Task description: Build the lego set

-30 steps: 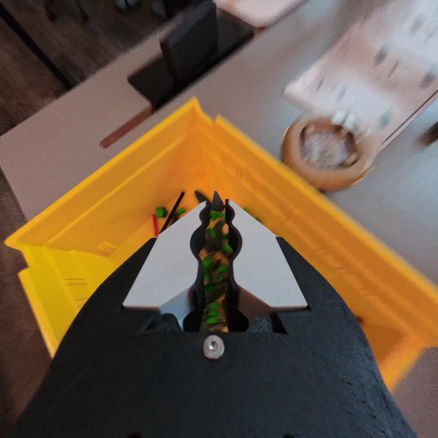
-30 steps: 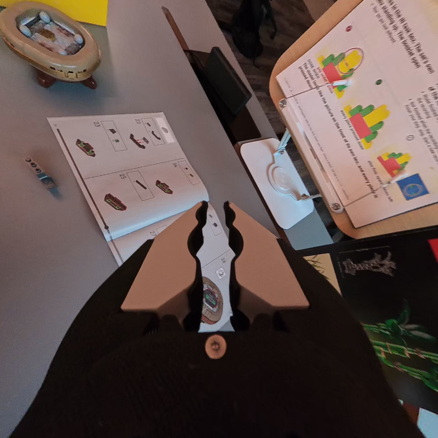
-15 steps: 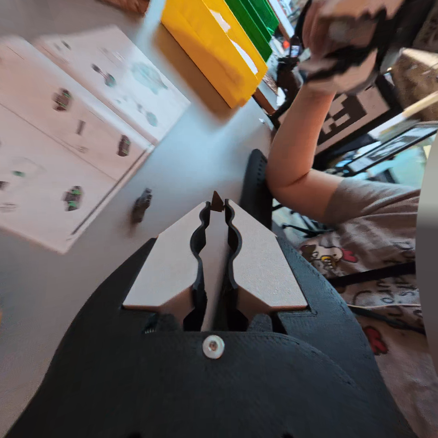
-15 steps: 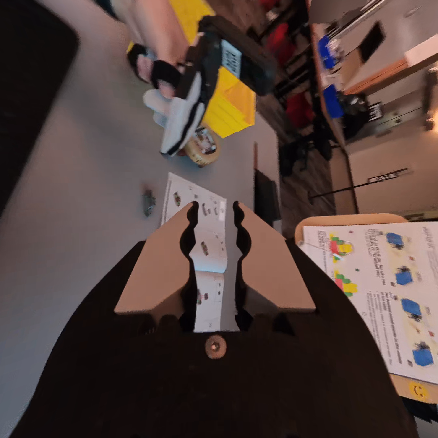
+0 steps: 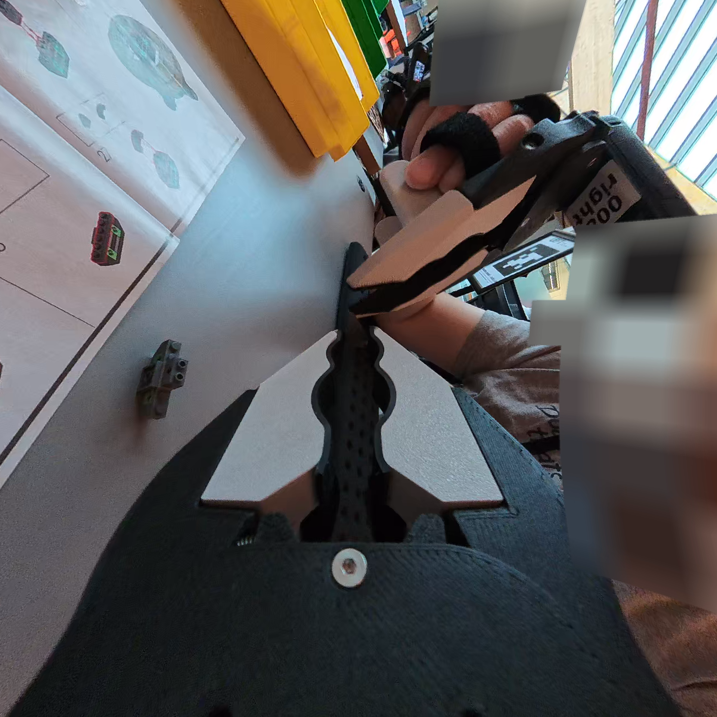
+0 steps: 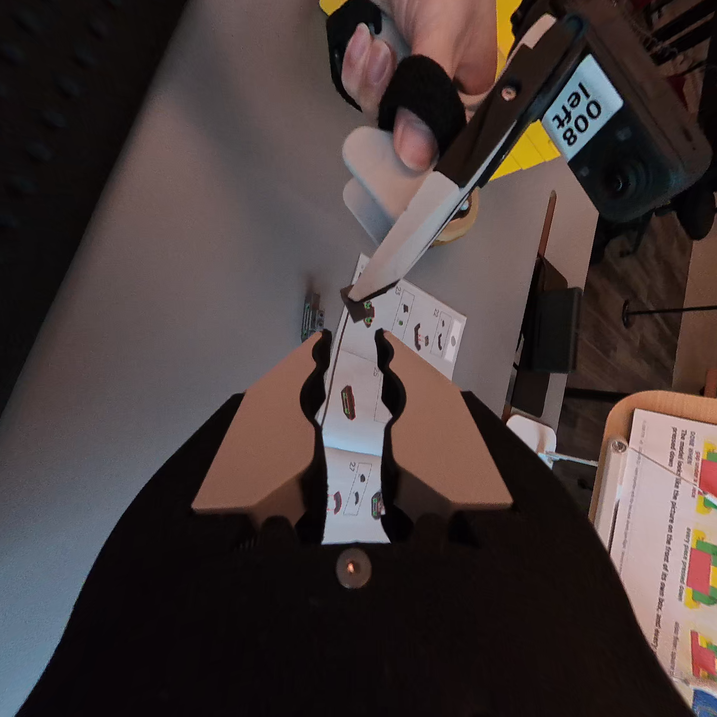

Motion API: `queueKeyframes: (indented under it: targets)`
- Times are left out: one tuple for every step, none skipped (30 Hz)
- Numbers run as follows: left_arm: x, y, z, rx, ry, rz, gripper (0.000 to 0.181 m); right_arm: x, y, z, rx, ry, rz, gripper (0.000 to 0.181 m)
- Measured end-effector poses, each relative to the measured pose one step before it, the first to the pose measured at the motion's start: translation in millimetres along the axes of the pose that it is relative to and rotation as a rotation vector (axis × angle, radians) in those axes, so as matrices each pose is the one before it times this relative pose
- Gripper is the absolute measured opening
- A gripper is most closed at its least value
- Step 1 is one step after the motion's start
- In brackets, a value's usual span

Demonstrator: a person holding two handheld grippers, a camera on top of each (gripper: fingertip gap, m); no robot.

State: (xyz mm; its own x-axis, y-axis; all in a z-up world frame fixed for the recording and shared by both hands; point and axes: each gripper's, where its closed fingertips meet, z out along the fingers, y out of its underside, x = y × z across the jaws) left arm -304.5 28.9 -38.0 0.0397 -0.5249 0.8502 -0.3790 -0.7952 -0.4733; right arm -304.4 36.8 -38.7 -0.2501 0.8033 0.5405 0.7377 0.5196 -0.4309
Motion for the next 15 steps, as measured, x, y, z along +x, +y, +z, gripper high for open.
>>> queueKeyframes:
  targets:
    - [-0.43,0.40,-0.94,-0.0004,0.0005,-0.0038,0.010,0.63,-2.85,2.15,0.0089,0.0055,-0.0055,0.023]
    - [-0.61,0.27,-0.80,0.0004,-0.0022,-0.0013,0.011,-0.31,-2.18,2.55,0.0068,-0.0011,-0.0041,0.021]
    - [0.27,0.38,-0.59,0.0001,0.0032,0.0016,0.010,-1.61,-1.53,2.82,0.0046,-0.0087,-0.0024,0.020]
    - [0.86,0.67,-0.33,-0.0022,0.0066,-0.0003,0.010,-0.33,-0.60,2.76,-0.0003,-0.0005,-0.0039,0.017]
    - [0.38,0.95,-0.42,-0.0030,0.0028,-0.0015,0.010,1.55,0.19,2.33,-0.0036,0.0104,-0.0060,0.014]
    - [0.76,0.71,-0.44,-0.0014,0.0047,0.0013,0.010,1.30,0.11,2.20,-0.0004,0.0081,-0.0020,0.013]
    - [0.79,0.61,-0.53,-0.0010,0.0053,0.0012,0.010,-0.52,-0.24,1.77,0.0023,-0.0048,0.0049,0.012]
    - [-0.35,0.60,-0.72,-0.0017,-0.0012,-0.0001,0.010,0.61,-0.45,1.30,0.0029,0.0024,0.0052,0.012]
    - [-0.96,0.55,-0.80,-0.0013,-0.0043,0.0005,0.010,2.20,-0.18,0.72,0.0012,0.0138,0.0000,0.012]
    - [-0.68,0.11,-0.82,0.0015,0.0003,-0.0022,0.010,1.00,0.03,0.26,-0.0007,0.0072,-0.0027,0.013]
    - [-0.45,-0.14,-0.69,0.0032,0.0038,-0.0070,0.010,-0.45,-0.52,-0.01,0.0032,-0.0030,0.0005,0.014]
    - [-0.82,0.10,-0.55,0.0009,0.0019,-0.0066,0.010,-0.04,-1.58,0.01,0.0083,0.0010,0.0006,0.014]
    - [-1.00,0.37,-0.29,-0.0020,-0.0014,-0.0033,0.010,-0.14,-2.16,0.29,0.0110,0.0009,-0.0039,0.014]
    - [-0.86,0.38,-0.12,-0.0016,-0.0015,-0.0027,0.010,-0.34,-0.93,0.48,0.0019,0.0002,-0.0064,0.014]
    - [-0.58,0.15,-0.13,0.0000,-0.0007,-0.0039,0.010,0.35,0.32,0.68,-0.0060,0.0046,-0.0074,0.014]
